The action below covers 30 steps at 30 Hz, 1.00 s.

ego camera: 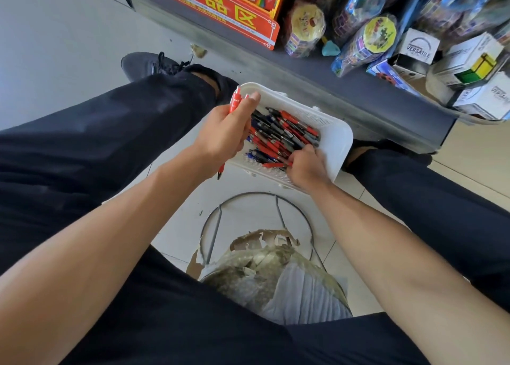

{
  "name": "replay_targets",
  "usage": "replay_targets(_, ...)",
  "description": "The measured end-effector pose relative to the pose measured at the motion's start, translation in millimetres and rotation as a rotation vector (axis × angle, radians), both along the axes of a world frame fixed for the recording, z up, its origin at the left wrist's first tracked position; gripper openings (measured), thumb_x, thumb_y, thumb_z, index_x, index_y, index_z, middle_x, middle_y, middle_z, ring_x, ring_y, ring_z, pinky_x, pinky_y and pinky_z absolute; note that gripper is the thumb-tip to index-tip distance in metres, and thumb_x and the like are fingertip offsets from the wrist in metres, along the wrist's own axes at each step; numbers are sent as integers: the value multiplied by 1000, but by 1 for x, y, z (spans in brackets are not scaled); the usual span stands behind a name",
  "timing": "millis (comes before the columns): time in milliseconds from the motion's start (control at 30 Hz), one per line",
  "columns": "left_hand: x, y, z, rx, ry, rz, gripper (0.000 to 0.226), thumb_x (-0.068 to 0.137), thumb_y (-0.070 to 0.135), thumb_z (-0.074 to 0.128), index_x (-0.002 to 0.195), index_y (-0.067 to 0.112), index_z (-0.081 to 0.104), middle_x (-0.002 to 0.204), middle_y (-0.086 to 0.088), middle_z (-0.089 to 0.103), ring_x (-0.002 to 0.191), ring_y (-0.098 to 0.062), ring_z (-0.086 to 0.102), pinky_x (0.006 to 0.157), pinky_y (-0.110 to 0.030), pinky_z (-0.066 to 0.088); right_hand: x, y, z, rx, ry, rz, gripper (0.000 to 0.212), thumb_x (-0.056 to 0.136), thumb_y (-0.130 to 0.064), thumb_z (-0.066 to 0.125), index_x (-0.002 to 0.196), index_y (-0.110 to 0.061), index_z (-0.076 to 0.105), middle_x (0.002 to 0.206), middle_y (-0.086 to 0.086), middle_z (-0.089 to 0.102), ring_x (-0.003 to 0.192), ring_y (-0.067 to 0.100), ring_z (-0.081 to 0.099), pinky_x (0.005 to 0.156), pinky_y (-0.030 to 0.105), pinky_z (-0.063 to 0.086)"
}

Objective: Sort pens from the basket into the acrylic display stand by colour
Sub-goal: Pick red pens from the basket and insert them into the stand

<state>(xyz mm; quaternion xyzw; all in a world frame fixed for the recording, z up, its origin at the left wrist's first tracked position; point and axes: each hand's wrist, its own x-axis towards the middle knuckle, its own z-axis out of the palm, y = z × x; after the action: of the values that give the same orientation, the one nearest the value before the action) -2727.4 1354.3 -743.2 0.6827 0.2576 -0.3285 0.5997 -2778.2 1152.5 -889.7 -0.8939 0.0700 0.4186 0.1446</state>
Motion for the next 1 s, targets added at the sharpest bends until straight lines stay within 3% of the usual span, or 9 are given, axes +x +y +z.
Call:
replay_targets(100,-2,0,-1,0,33,-20,50,103,45,50,62,19,40,47,11,34,39,-5,28,42,-19,28,0,0,-1,-42,-46,48,24,97,-18,58,116,-9,69,131,13,52,125,35,43,106,45,42)
replay_targets(233,-3,0,-3,51,26,-61,44,98,41,61,62,20,47,48,11,38,40,-6,33,45,-21,32,6,-4,8,152,-41,-41,10,93,-20,66,92,-17,75,92,-1,70,93,22,65,79,33,51)
replay_targets(367,-5,1,-7,105,8,-81,40,90,42,70,78,4,63,50,8,43,44,-9,37,54,-28,38,20,-10,36,515,31,-405,10,88,-13,76,94,-21,77,83,-6,73,79,11,67,78,23,57)
replay_targets(433,-6,1,-8,136,-7,-105,57,84,47,74,98,-7,65,57,0,47,46,-11,39,58,-33,40,25,-14,50,640,26,-603,14,87,-14,79,93,-26,77,86,-4,77,81,13,70,87,29,59)
replay_targets(533,-8,-4,-5,223,-59,-133,55,80,51,79,86,-2,66,55,5,56,45,-4,47,57,-25,43,31,-15,73,813,61,-691,17,88,-12,78,102,-22,76,92,-6,77,86,11,72,87,27,57)
replay_targets(667,-6,-8,7,201,-117,-151,57,75,60,79,90,5,71,76,-9,67,58,-6,58,62,-26,49,35,-8,107,1063,169,-609,19,77,-14,81,94,-22,79,89,-3,77,86,17,71,93,38,55)
replay_targets(800,-4,-14,13,169,-125,-201,58,76,59,79,88,3,70,90,-21,68,71,-18,61,71,-34,50,35,1,120,1100,201,-487,16,76,-13,82,85,-26,82,90,-1,77,93,22,70,99,51,53)
replay_targets(900,-4,-16,15,194,-114,-224,47,80,51,80,70,9,64,64,-5,64,58,-6,55,58,-19,47,35,3,118,1054,191,-401,18,83,-3,79,88,-20,80,88,-3,76,92,14,68,97,39,55)
replay_targets(1000,-4,-16,13,242,-105,-237,38,87,38,75,90,1,71,88,-13,74,76,-22,68,73,-35,58,33,6,117,1064,307,-330,18,83,-8,80,98,-18,79,92,-5,78,89,8,68,89,27,53)
